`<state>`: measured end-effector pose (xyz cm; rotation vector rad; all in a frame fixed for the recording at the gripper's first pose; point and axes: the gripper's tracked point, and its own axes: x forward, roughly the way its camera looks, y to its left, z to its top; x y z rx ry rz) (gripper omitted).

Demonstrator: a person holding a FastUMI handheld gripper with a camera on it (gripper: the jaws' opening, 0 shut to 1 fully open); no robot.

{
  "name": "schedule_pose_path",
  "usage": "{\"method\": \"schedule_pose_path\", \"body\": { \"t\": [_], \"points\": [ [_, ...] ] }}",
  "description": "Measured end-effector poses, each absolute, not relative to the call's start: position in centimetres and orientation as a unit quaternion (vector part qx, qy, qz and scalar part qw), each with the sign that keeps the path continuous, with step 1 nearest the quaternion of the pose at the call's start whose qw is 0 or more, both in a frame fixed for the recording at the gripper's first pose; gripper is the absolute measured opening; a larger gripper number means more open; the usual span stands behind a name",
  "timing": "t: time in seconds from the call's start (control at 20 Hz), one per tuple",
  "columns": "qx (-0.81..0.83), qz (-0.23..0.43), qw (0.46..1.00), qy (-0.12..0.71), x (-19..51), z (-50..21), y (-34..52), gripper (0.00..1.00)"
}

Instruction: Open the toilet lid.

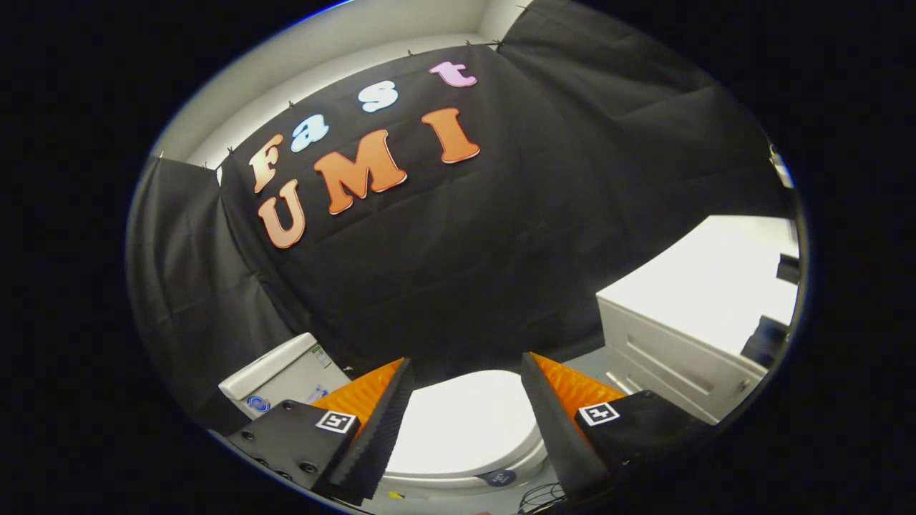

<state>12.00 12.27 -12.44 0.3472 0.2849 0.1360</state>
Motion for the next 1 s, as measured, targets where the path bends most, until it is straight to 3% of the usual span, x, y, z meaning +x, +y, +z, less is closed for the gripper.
{"method": "schedule_pose_path", "body": {
  "t": [0.6,1.0],
  "points": [
    [0.213,0.154,0.914,0.310,9.3,-29.0,17.1,0.98],
    [0.337,0.097,0.870,0.347,9.3,-34.2,12.3,0.97]
  ]
}}
